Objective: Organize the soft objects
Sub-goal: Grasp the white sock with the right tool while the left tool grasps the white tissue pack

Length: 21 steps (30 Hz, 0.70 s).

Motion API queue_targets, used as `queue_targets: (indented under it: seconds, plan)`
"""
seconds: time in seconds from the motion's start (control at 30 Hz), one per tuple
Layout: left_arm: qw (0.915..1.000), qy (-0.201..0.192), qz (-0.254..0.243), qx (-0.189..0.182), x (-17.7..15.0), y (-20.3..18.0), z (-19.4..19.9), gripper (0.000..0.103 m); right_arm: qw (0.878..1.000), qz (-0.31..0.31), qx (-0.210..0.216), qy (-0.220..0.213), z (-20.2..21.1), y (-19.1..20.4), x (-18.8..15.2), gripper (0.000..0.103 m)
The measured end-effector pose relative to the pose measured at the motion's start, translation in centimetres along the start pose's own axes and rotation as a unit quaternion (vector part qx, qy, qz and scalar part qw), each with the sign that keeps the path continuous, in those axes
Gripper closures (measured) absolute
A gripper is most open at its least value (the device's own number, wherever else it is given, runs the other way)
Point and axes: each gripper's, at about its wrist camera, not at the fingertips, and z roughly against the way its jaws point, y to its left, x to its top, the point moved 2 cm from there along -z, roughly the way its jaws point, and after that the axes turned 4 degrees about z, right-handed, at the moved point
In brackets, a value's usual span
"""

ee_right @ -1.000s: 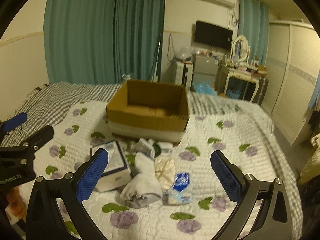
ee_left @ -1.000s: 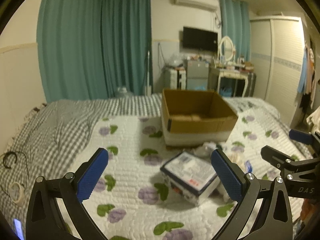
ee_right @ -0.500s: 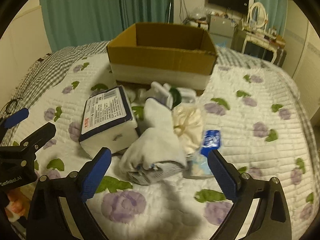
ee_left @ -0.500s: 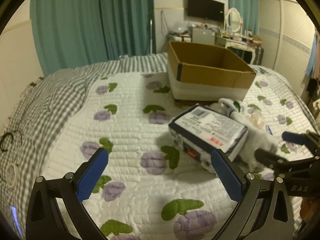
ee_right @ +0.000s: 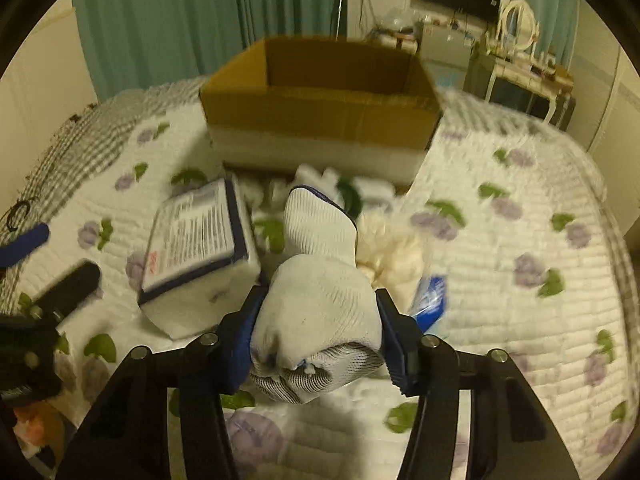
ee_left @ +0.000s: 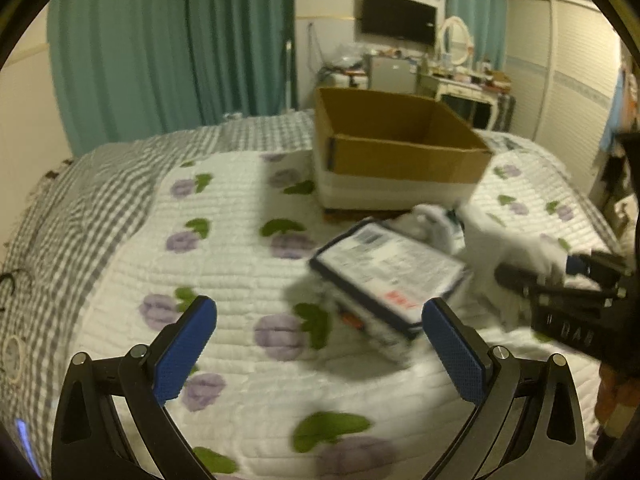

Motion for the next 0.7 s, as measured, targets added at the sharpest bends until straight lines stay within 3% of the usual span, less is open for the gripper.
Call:
queue_targets:
  seconds: [0.13, 0.23, 0.37, 0.57, 0.7]
  plan:
    - [0.9995, 0.002, -0.019, -0.027, 0.3, -2.6, 0.1, 0.0, 0.999, -0.011, -0.017, -0.042, 2.9, -1.9, 1.6, 0.05]
    - [0.9989, 0.02, -0.03, -0.031, 0.0, -4.6, -1.0, 0.0, 0.998, -0.032, -0.009, -0.047, 3.3, -3.0, 1.9, 0.05]
    - [0.9976, 0.053, -0.002, -0.044, 0.1, -5.9, -3.2, 0.0, 0.998, -0.041, -0.008, -0.04, 2.7, -3.7, 1.5, 0.05]
    - [0.9958, 0.075, 0.048, -0.023, 0.9, -7.3, -4.7, 0.0, 0.998, -0.044, -0.012, -0.041, 2.2, -4.2, 1.3, 0.05]
    - [0.9929, 0.079, 0.087, 0.015, 0.9, -7.5, -5.9, 0.0, 0.998, -0.05, -0.014, -0.041, 2.0, -4.6, 1.3, 0.05]
